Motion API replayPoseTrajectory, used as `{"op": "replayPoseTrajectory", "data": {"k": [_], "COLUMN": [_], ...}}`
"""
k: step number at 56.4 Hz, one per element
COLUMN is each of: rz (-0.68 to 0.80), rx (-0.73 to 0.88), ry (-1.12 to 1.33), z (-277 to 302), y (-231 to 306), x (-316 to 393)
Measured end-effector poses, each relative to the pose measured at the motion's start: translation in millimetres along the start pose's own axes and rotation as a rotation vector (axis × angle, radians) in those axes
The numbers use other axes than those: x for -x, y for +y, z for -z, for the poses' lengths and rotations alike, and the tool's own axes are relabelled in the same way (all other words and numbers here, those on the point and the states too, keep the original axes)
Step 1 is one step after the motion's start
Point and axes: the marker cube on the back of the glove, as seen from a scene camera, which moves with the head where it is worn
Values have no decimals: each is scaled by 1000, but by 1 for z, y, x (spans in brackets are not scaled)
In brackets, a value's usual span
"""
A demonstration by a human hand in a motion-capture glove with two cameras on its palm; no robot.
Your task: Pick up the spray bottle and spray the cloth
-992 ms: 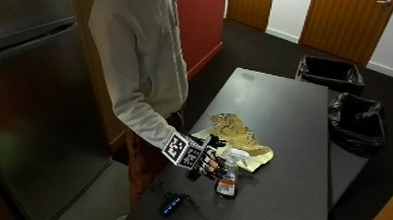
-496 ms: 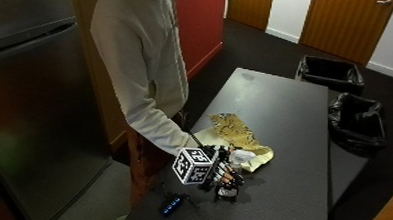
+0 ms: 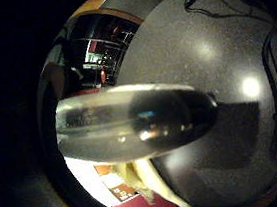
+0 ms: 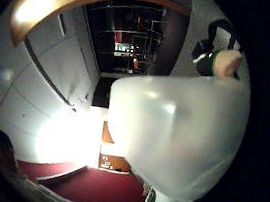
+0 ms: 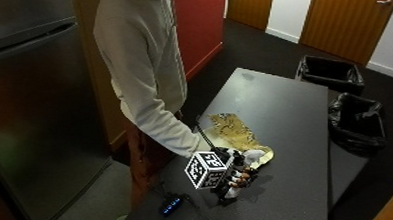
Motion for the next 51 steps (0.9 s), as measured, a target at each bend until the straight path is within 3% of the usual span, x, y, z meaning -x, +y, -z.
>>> {"op": "replayPoseTrajectory", "data": {"k": [24, 51], "rz": [66, 119], "rx": [65, 157], "ry": [178, 153], "z": [-20, -15], "y": [-6, -11], "x": [18, 17]}}
